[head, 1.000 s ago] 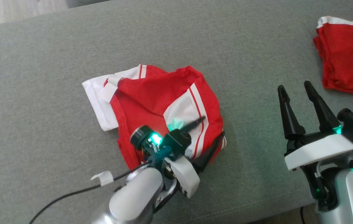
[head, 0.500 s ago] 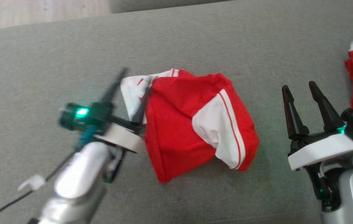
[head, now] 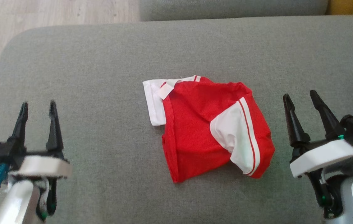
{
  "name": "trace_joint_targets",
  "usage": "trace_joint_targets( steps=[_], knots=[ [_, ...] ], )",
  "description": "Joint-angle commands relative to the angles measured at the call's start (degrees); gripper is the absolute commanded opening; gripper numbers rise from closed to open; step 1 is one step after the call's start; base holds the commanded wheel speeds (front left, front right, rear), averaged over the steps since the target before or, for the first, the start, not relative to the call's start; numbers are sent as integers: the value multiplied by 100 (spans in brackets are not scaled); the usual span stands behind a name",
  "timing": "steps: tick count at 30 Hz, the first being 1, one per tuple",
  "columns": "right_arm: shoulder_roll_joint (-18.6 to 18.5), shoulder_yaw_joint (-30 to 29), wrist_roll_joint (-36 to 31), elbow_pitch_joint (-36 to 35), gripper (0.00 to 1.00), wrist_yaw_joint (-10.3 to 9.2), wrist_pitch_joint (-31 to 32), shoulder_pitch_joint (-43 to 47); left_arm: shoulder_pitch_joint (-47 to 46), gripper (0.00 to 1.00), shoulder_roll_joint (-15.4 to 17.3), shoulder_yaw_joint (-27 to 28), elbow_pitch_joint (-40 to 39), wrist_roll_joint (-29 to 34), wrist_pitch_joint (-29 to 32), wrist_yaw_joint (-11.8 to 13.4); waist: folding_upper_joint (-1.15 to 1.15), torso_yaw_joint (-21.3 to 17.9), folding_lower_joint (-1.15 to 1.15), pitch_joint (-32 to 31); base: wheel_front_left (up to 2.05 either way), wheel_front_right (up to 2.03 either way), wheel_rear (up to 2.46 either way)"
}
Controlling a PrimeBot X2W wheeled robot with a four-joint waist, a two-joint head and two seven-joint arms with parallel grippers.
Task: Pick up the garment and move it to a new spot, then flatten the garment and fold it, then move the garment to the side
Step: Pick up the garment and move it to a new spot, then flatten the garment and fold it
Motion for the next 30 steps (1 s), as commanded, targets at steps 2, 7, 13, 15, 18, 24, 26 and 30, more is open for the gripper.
trace_joint_targets(
  steps=[2, 7, 13, 15, 18, 24, 26, 30],
  knots=[
    [-4, 121, -44, -231, 100, -10, 50, 33, 103, 100, 295, 300, -398, -134, 119, 13, 0, 36, 0, -102, 0, 0, 0],
    [0, 165, -42, -244, 100, -10, 108, 205, 690, 100, 471, 251, -1095, -201, 585, 159, 0, -19, 0, -277, 0, 0, 0],
    [21, 150, -66, -284, 100, -10, 148, 383, 1041, 100, 553, 172, -1526, -157, 838, 320, 0, -76, 0, -425, 0, 0, 0],
    [30, 135, -96, -301, 100, -10, 169, 448, 1146, 100, 588, 150, -1631, -148, 921, 363, 0, -95, 0, -477, 0, 0, 0],
    [46, 131, -86, -326, 100, -10, 189, 514, 1250, 100, 619, 120, -1762, -139, 1014, 416, 0, -111, 0, -521, 0, 0, 0],
    [68, 133, -84, -354, 100, -10, 235, 559, 1358, 100, 607, 118, -1871, -202, 1079, 476, 0, -111, 0, -543, 0, 0, 0],
    [73, 133, -84, -368, 100, -10, 247, 561, 1367, 100, 603, 115, -1890, -214, 1082, 485, 0, -104, 0, -535, 0, 0, 0],
    [79, 134, -91, -380, 100, -10, 274, 548, 1365, 100, 596, 112, -1918, -227, 1081, 507, 0, -89, 0, -516, 0, 0, 0]
  ],
)
